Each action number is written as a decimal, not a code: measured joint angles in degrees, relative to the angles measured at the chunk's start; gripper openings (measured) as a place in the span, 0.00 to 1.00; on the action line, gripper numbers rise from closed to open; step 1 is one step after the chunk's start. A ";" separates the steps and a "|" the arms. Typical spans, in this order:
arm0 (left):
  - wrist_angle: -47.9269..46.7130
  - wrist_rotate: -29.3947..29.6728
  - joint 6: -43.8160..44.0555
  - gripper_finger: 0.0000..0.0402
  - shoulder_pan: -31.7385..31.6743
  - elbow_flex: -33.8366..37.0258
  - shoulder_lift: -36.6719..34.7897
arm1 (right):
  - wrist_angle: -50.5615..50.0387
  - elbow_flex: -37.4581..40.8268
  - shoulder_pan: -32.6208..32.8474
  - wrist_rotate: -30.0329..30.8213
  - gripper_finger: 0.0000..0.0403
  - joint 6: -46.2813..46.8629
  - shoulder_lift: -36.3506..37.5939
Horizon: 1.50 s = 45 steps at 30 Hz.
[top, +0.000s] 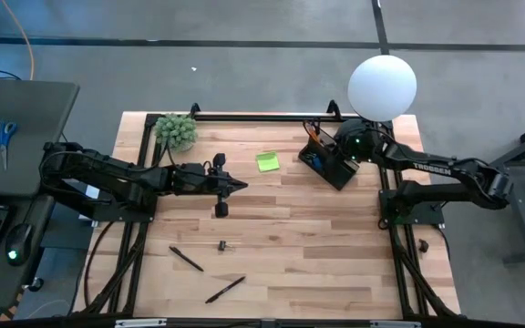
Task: Pick and place office supplies into organizer
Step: Put the black pen into the black desk organizer
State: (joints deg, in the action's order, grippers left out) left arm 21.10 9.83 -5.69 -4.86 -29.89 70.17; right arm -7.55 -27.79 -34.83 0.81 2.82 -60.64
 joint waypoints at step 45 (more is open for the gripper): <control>-0.31 0.24 -0.04 0.00 0.00 0.00 0.00 | -5.60 -7.08 0.06 7.07 0.04 -6.37 1.30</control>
State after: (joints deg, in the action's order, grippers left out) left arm 20.80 10.07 -5.74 -4.86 -29.89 70.17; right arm -13.15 -34.87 -34.77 7.88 -3.55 -59.34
